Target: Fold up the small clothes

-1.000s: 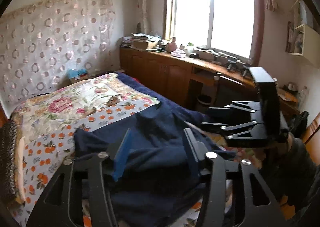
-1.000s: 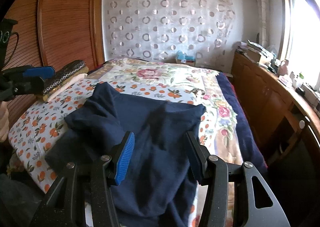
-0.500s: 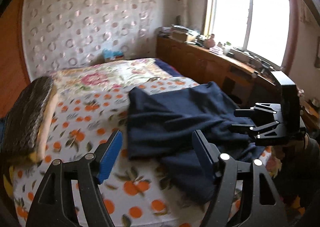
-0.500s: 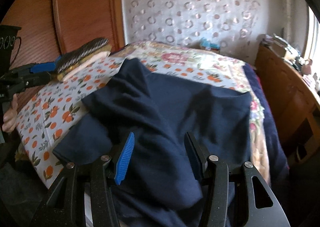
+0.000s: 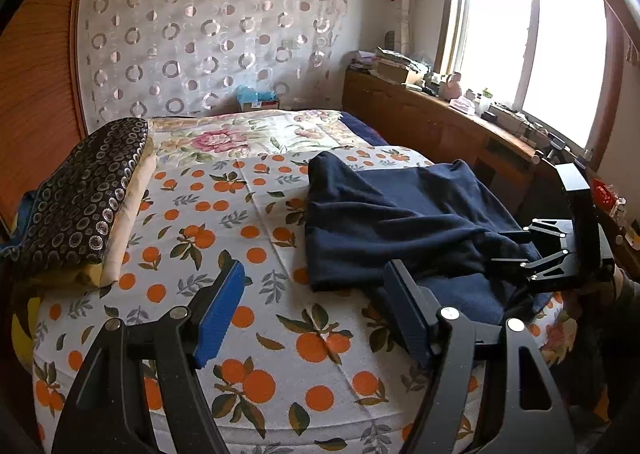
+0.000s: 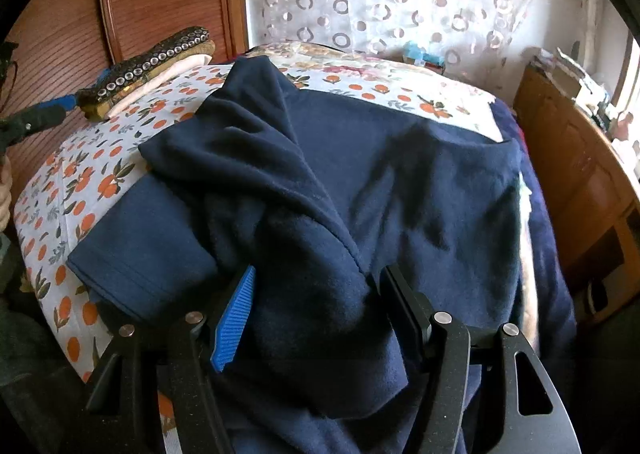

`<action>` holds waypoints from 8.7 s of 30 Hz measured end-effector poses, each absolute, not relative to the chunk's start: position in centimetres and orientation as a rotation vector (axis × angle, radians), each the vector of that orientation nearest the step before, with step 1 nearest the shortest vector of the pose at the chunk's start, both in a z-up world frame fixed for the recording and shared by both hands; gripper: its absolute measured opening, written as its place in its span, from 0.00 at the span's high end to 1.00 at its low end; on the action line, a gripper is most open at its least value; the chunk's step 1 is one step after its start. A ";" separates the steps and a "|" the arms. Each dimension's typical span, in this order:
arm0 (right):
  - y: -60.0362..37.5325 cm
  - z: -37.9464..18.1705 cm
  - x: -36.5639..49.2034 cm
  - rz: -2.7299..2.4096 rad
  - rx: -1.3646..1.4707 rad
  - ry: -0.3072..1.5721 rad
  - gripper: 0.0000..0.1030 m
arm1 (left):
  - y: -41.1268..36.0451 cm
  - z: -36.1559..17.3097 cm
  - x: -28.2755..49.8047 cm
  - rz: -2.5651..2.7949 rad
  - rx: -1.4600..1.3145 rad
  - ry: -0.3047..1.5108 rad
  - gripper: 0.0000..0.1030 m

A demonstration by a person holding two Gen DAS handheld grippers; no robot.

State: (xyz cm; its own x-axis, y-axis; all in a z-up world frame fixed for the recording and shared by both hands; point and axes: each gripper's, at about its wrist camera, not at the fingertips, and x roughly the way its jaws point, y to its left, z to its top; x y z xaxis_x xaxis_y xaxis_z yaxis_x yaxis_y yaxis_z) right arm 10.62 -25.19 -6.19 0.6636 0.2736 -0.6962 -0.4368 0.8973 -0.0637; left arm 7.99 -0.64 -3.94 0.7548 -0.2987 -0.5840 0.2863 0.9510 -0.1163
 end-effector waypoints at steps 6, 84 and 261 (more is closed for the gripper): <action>-24.6 -6.0 9.6 0.448 -0.239 0.710 0.85 | -0.5 -4.1 8.0 -0.321 -0.027 0.641 0.29; -30.1 1.4 19.0 0.200 -0.210 0.660 0.95 | -3.2 -4.9 6.2 -0.370 -0.012 0.622 0.29; -25.2 -3.3 14.6 0.357 -0.223 0.707 0.53 | -12.3 -8.0 29.3 -0.448 0.121 0.848 0.39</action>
State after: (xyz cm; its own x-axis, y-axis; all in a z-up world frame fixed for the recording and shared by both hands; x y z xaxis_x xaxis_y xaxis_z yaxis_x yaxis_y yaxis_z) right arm 14.61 -25.25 -3.32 0.7035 0.2437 -0.6676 -0.3929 0.9161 -0.0796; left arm 29.34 -12.28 -7.96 0.5750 -0.3340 -0.7469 0.4288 0.9005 -0.0726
